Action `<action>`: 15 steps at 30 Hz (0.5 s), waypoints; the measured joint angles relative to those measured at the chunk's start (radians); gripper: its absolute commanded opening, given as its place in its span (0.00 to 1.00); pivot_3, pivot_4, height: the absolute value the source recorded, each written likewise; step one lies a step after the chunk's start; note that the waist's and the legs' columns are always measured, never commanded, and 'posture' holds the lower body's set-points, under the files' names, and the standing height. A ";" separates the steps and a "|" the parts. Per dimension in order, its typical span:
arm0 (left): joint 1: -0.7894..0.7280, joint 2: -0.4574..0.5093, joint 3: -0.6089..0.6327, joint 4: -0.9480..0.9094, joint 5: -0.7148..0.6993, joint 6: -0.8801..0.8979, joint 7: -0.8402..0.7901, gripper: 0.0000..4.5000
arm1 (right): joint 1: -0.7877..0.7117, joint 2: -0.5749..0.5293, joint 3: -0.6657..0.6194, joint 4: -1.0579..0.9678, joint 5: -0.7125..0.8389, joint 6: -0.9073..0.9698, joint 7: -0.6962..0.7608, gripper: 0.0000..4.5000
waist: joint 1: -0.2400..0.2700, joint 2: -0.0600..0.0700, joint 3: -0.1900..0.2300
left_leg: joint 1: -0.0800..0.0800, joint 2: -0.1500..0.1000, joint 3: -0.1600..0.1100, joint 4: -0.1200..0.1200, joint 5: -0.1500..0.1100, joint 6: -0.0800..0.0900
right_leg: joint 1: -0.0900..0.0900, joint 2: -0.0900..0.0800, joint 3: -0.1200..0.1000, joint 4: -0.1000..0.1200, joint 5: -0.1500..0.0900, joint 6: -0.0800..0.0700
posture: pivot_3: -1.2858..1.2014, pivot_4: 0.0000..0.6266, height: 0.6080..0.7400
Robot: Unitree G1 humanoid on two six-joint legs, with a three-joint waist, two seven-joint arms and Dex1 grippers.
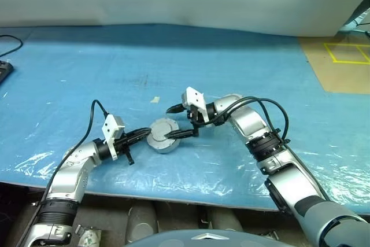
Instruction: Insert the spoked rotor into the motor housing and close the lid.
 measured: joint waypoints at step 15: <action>0.003 -0.013 -0.001 -0.001 -0.024 0.002 -0.017 0.00 | 0.032 -0.084 -0.159 -0.079 0.169 0.249 -0.031 1.00 | 0.006 0.000 0.000 | 0.001 0.000 0.000 0.002 0.000 -0.001 | 0.002 -0.001 0.000 0.000 -0.001 -0.001 | 0.52 0.24 1.00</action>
